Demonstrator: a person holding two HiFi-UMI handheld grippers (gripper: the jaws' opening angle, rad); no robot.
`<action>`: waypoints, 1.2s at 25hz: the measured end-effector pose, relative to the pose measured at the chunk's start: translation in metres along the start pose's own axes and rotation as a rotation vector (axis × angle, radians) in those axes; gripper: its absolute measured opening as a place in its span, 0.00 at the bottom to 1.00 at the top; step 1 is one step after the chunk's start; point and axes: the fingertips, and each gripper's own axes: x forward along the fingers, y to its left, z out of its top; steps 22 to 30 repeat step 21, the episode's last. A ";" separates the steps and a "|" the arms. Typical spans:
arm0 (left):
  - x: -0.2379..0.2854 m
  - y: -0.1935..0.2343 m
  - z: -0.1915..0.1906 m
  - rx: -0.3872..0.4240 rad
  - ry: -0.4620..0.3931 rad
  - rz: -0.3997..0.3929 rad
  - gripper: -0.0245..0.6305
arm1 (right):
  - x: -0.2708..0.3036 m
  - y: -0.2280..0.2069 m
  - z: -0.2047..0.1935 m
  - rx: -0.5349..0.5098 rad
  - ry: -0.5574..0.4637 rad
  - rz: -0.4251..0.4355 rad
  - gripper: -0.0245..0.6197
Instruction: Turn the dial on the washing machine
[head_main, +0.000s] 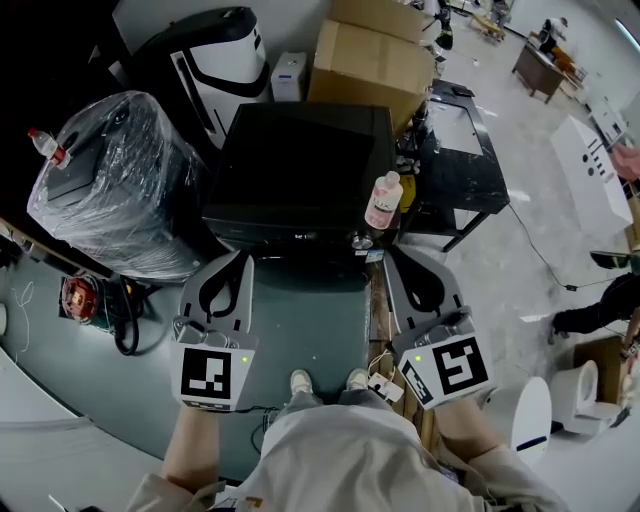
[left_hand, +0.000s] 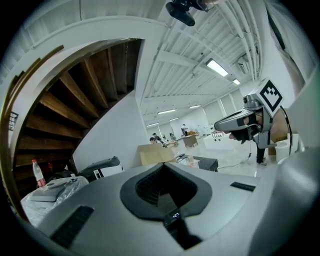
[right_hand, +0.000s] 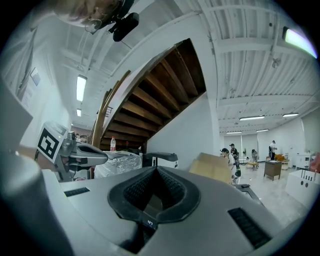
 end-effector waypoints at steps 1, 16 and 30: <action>-0.002 -0.001 0.002 0.000 -0.002 -0.002 0.07 | -0.002 0.001 0.001 -0.001 -0.001 0.001 0.08; -0.006 -0.014 0.021 -0.002 -0.020 -0.008 0.07 | -0.023 -0.017 0.013 0.022 -0.019 -0.016 0.08; -0.007 -0.015 0.025 -0.004 -0.027 -0.010 0.07 | -0.026 -0.017 0.014 0.023 -0.020 -0.016 0.08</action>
